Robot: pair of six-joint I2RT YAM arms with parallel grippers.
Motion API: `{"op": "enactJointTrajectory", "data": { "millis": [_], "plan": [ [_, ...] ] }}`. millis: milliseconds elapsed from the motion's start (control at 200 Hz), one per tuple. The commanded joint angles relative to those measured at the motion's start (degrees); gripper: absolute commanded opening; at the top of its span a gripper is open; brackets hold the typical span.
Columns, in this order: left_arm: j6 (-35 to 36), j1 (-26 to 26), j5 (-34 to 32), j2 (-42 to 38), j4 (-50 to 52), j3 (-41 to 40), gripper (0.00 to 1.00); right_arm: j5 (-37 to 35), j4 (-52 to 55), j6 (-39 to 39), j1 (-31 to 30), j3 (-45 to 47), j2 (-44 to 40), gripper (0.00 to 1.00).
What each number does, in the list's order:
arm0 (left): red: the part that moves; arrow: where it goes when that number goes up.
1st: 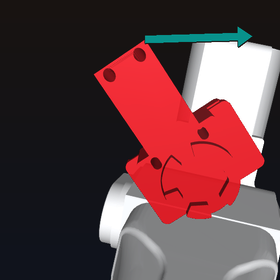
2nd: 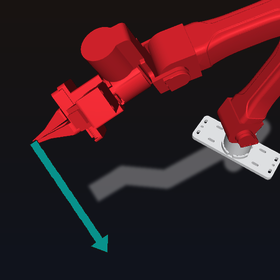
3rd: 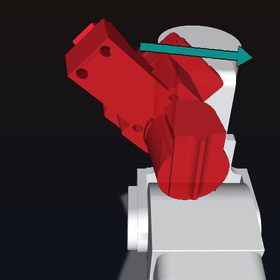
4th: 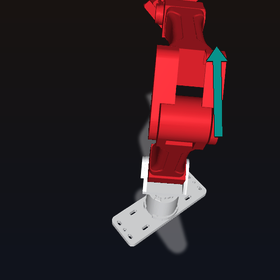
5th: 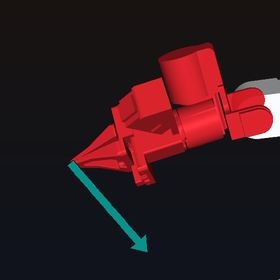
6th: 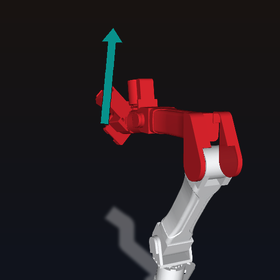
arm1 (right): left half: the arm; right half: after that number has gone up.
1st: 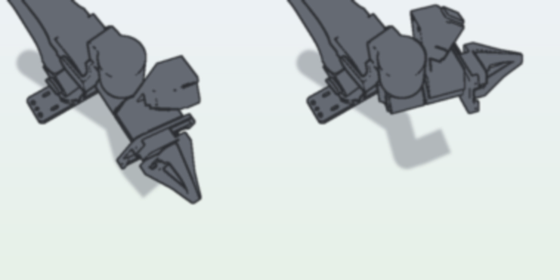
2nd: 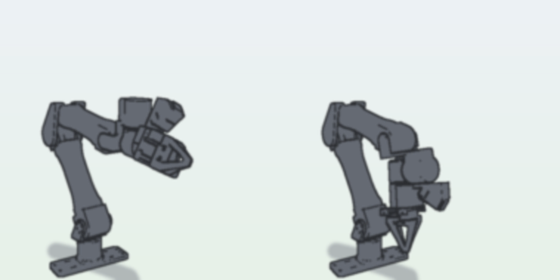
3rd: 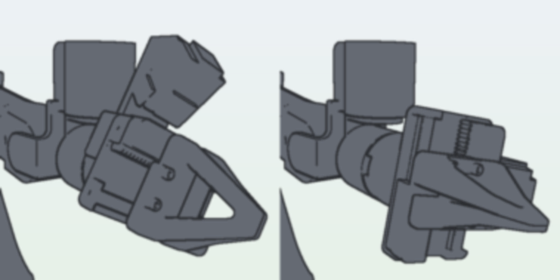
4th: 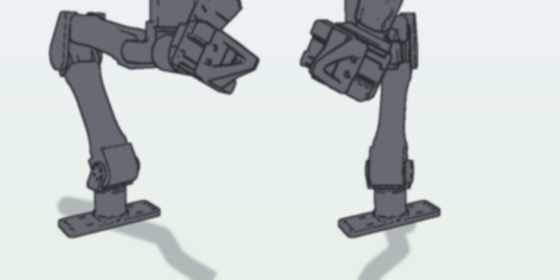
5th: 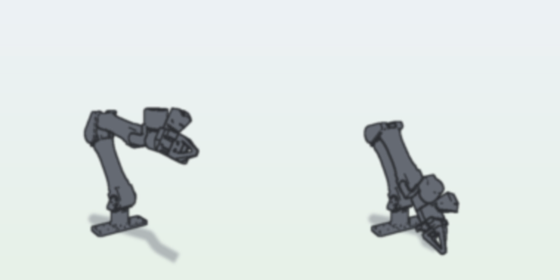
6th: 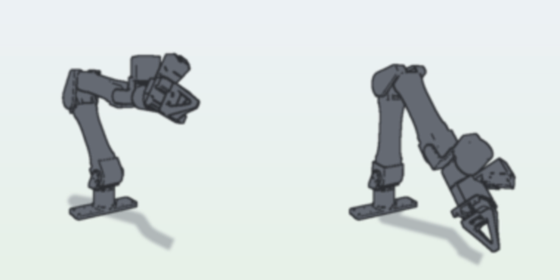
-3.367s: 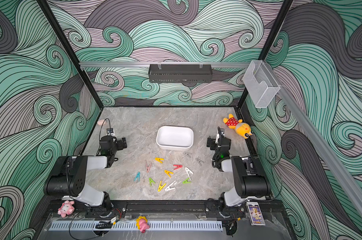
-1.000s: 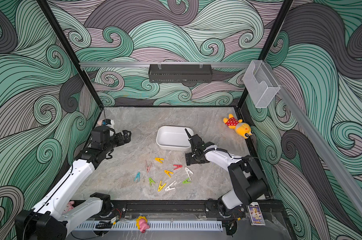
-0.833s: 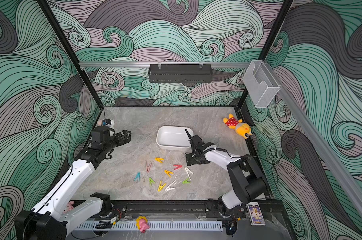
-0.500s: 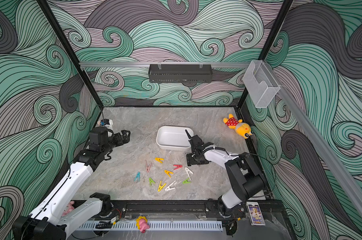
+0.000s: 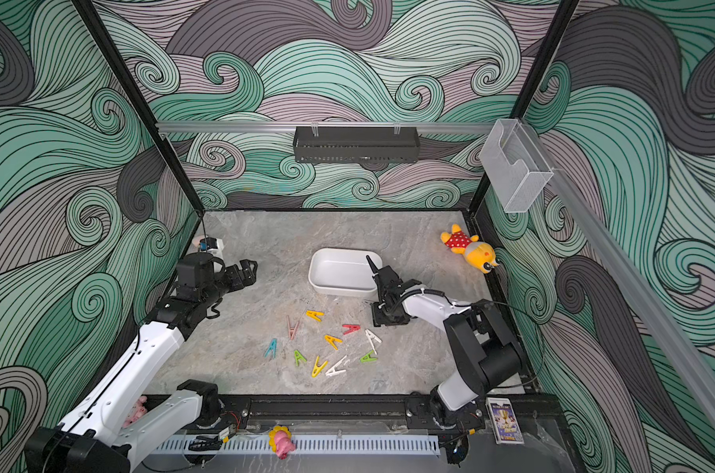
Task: Put the clothespins into the storage box
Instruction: Pick up the clothespin from the center of the board.
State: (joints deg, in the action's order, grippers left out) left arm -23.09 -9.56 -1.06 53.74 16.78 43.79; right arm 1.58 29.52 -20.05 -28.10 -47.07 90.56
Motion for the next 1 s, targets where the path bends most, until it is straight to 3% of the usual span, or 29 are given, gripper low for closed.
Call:
{"op": "enactJointTrajectory", "data": {
  "millis": [0, 440, 670, 995],
  "plan": [
    [1.2, -0.2, -0.9, -1.4, 0.7, 0.4, 0.95, -1.2, 1.4, -0.4, 0.1, -0.6, 2.4, 0.53],
    [2.0, -0.2, -1.4, -1.9, 2.1, 1.7, 0.94, -1.5, 2.7, -0.3, 0.0, -0.7, 1.7, 0.31],
    [1.6, -0.2, -1.8, -3.9, 2.9, 1.3, 0.94, -0.9, 2.7, -0.2, 0.0, -0.4, 0.0, 0.14],
    [1.2, -0.2, -2.1, -4.8, 3.2, 0.8, 0.94, -0.5, 5.0, 1.6, 0.1, -1.3, -4.7, 0.11]
  ]
}}
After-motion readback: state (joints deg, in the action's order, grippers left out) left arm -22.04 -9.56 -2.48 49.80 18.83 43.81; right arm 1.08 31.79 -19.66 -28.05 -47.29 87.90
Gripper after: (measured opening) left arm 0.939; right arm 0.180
